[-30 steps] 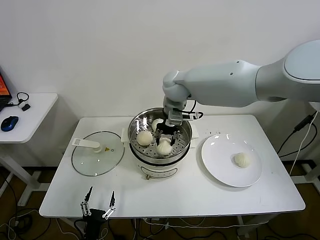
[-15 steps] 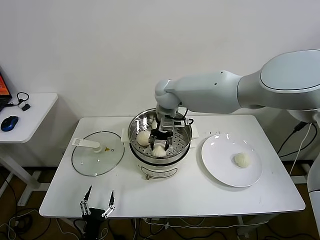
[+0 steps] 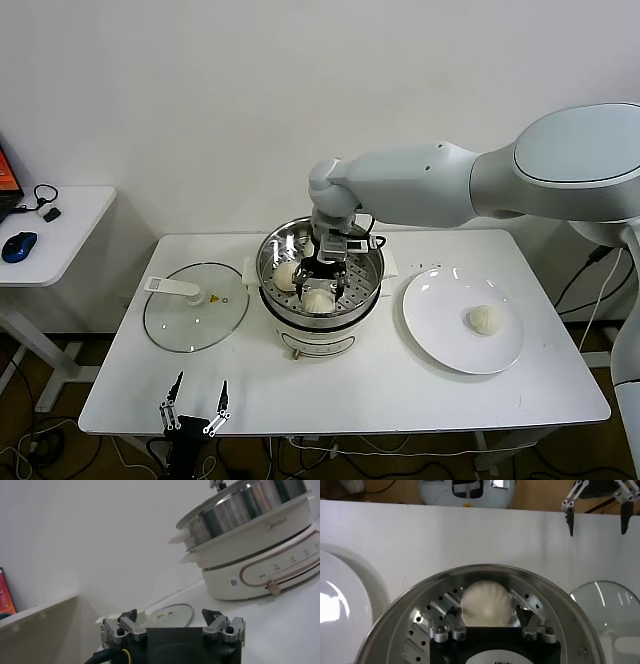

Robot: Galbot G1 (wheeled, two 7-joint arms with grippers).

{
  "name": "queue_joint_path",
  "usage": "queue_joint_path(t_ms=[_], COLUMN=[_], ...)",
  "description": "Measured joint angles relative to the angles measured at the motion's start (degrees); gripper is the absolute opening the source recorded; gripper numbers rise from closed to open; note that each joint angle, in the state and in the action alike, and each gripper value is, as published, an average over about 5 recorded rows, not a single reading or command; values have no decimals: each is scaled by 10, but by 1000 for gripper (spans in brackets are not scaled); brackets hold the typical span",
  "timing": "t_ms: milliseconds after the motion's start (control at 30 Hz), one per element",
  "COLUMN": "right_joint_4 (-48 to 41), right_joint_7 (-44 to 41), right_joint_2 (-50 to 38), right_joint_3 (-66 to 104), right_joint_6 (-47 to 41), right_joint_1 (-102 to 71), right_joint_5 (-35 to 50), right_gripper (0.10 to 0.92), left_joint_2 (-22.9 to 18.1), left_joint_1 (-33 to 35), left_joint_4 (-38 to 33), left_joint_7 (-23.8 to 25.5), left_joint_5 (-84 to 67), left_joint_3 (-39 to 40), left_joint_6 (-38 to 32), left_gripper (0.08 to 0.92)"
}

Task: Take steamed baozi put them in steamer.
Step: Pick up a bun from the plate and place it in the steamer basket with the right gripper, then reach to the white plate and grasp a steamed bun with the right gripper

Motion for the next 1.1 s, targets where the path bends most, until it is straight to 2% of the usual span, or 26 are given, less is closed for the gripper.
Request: queue_joint_path(t_ms=[100,400,767,1100], right_joint_4=[3,14,32,22], right_joint_7=[-7,-43,-105,-136], right_joint_2=[-4,-31,-97,-180], right_joint_3=[-4,-46,-147,-181], right_joint_6=[3,-22,-181,-280], right_joint_1=[9,56,125,125], right_joint_5=[11,82,240,262], right_gripper=[818,823,823,823], left_joint_2=[0,0,0,0], left_joint_1=[0,3,6,6], left_joint_4=[-2,-5,-8,-9], left_joint_7=[0,0,-1,-1], left_joint_5=[0,3,4,4], left_joint_3=[0,5,11,9], left_joint_6=[0,-1,-1,0], left_gripper=[823,823,823,823])
